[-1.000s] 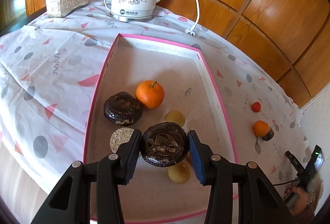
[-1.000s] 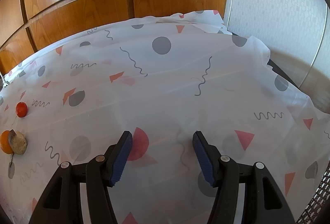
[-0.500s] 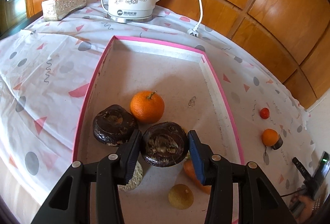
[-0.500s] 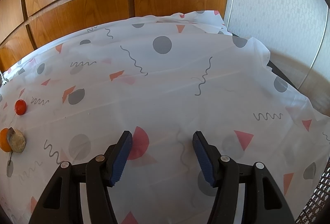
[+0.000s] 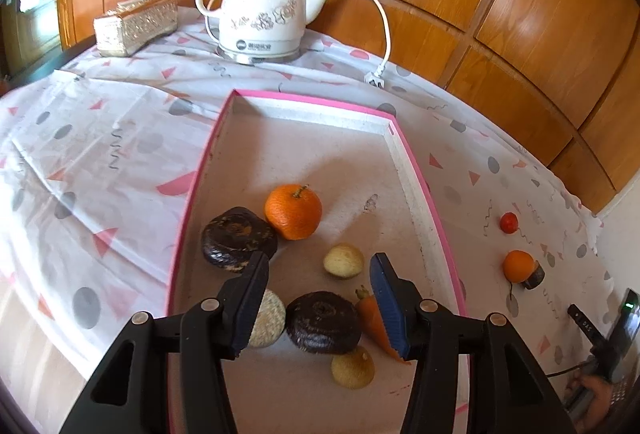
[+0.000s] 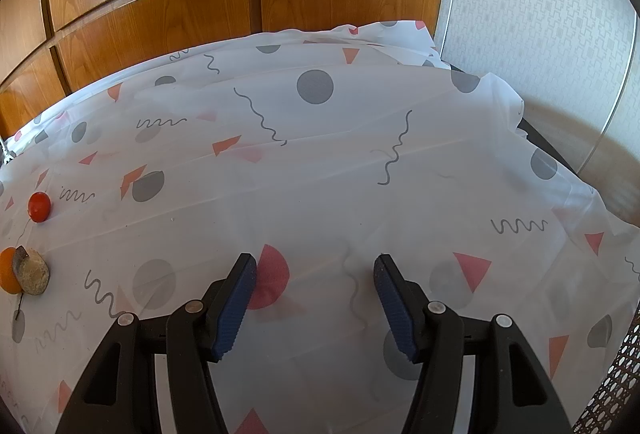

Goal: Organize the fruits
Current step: 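Carry the root into the pink tray and open the left tool, then reach the right tool to the red tomato and grasp it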

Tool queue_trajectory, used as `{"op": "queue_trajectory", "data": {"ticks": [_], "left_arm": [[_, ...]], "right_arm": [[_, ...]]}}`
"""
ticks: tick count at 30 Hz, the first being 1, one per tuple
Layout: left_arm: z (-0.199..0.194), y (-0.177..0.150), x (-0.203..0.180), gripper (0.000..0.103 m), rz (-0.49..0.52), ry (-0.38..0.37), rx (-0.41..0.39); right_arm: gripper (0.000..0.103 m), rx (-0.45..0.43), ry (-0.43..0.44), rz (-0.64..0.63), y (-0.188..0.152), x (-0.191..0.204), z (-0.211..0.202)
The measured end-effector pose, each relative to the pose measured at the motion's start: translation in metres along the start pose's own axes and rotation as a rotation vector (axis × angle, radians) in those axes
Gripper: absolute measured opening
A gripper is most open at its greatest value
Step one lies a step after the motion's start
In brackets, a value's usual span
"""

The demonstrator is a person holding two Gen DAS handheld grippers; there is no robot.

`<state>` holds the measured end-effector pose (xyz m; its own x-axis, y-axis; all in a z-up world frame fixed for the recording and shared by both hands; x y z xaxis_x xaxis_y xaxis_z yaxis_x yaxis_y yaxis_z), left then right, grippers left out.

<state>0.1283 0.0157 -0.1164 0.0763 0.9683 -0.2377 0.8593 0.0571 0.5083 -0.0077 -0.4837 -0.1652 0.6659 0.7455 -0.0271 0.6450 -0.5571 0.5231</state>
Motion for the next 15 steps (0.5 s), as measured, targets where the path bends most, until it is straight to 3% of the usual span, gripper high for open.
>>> {"op": "queue_trajectory", "data": {"ticks": [15], "left_arm": [[-0.045,-0.002,0.036,0.055,-0.067,0.074,-0.100]], "right_arm": [[0.062,0.050,0.084,-0.031,0.004,0.023,0.000]]}}
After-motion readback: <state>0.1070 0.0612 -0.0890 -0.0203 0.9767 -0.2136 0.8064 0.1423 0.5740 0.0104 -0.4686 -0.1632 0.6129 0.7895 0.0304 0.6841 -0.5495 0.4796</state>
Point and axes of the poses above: each gripper's, at about its wrist camera, not at the fingertips, and z roughly the way its jaws point, x to its left, y to its top, the point moved 9 cm from there along z, roughly the way its jaws point, and after that the axes turned 6 degrees about x, right-handed, at the moved point
